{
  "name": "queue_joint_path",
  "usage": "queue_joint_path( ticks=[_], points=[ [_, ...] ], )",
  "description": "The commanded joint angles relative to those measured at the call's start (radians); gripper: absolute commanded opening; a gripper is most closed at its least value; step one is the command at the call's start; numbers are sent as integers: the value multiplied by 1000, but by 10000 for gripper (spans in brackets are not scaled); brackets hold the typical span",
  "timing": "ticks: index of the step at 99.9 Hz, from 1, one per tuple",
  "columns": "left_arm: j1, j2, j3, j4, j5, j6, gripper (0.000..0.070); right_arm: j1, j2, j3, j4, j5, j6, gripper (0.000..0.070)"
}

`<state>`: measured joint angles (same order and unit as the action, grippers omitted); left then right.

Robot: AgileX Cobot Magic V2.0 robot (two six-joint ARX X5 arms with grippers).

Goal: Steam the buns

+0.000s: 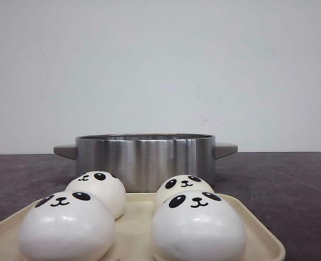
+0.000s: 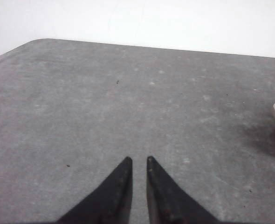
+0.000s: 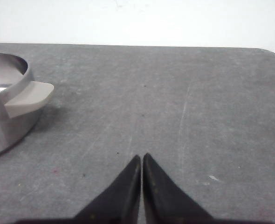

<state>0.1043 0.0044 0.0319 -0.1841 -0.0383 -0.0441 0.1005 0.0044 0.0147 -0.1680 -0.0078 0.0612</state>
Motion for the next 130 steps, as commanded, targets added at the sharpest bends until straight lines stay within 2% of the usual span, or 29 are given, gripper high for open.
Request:
queue_joint_path(
  ticks=[1,68,72,82,92,100,107,113,121,130],
  points=[
    [1,-2,-18,-3,-3,-5,16,0,-1,-2,10,2,6,7],
    [1,-2,-18,0,-2,-14,16,0,-1,-2,18,2,6,7],
    [1,-2,-18,5,-2,-46,16,0,-1,-2,27,2,8,7],
    [-1,-1,-18,5,13,-211,16,0,-1,-2,71,-20,69,7],
    [-11,-2,-8,-10,20,-335,16,0,-1,-1,114,-27,114,7],
    [-13,-2,9,-15,78,-437,15,0,-1,0,164,-26,192,7],
    [-13,-2,36,-14,155,-487,12,0,-1,2,219,-33,284,7],
    [-13,0,73,-13,243,-505,12,1,-1,24,244,-83,350,6],
    [-13,10,146,-43,371,-536,13,2,1,102,195,-177,358,6],
    [-13,57,273,-168,465,-546,13,2,30,236,63,-238,343,6]
  ],
)
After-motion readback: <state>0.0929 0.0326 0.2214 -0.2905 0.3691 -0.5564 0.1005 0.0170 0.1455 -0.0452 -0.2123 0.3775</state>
